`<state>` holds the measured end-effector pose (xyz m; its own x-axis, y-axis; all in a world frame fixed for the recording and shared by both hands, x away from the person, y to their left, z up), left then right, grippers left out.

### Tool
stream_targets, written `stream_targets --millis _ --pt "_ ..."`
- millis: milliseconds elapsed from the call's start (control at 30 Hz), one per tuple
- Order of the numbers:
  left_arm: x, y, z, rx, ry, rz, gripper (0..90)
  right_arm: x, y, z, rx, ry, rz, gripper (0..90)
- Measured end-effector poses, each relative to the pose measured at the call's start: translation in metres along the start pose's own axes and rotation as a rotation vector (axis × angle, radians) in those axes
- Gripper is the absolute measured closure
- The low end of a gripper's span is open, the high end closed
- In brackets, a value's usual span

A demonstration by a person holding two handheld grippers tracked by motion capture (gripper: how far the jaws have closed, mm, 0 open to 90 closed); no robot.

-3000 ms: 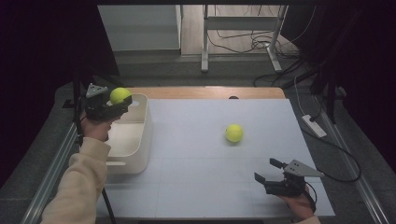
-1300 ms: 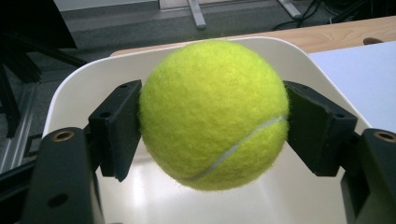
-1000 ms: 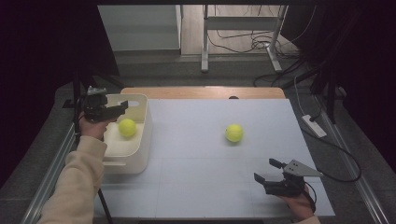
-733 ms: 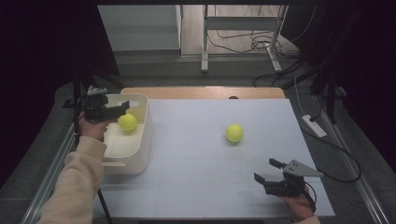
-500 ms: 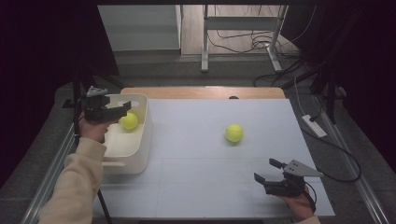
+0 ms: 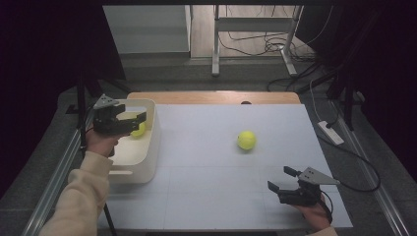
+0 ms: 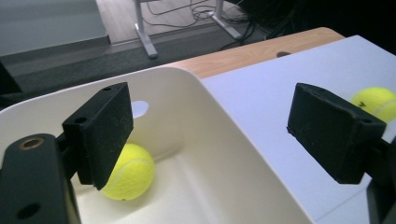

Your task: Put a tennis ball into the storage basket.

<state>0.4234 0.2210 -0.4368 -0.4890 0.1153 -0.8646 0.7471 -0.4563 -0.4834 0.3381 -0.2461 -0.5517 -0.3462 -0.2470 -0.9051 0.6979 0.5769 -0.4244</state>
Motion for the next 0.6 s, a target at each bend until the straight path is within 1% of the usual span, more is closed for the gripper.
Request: stream_targets --millis 67,167,333,500,600 --pt "0.000 -0.002 0.006 0.019 0.008 0.005 15.1 0.000 0.000 0.000 0.001 0.003 0.002 13.0" --pt "0.001 -0.002 0.013 0.037 0.024 -0.003 15.1 -0.001 0.001 0.000 0.003 0.003 0.001 13.0" --pt "0.001 -0.002 0.022 0.074 0.028 0.008 15.0 -0.002 0.000 0.003 0.010 0.012 0.005 13.0" --pt "0.000 -0.001 0.032 0.098 0.034 0.019 15.1 -0.002 0.001 0.002 0.013 0.011 0.002 13.0" --pt "-0.001 0.001 0.042 0.113 0.056 0.017 15.0 -0.001 0.001 0.002 0.011 0.012 -0.001 13.0"
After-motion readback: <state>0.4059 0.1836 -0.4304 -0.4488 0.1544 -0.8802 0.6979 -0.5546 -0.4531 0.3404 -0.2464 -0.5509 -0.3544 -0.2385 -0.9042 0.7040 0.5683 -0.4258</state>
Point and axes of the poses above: each handheld gripper's, and its own axes: y roughly forward along the jaws, x roughly out of its underside, z roughly to its right, the point moved 10 cm from there along y, roughly forward along the jaws, and after that the axes turned 5 degrees about x, right-handed, at the moved point
